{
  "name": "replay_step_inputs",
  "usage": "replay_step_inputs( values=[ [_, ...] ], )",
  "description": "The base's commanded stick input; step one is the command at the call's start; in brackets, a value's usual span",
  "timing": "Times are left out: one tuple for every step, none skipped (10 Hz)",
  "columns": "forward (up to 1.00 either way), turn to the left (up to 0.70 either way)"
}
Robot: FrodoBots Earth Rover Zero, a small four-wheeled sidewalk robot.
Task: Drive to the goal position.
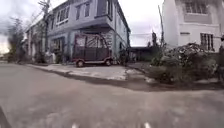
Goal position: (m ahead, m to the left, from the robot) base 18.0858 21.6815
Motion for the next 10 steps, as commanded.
replay_step_inputs(
  values=[
    [0.00, 0.70],
    [0.00, 0.70],
    [0.00, 0.70],
    [0.00, 0.70],
    [0.00, 0.70],
    [0.00, 0.70],
    [0.00, 0.70],
    [0.00, 0.70],
    [0.00, 0.70],
    [0.00, 0.70]
  ],
)
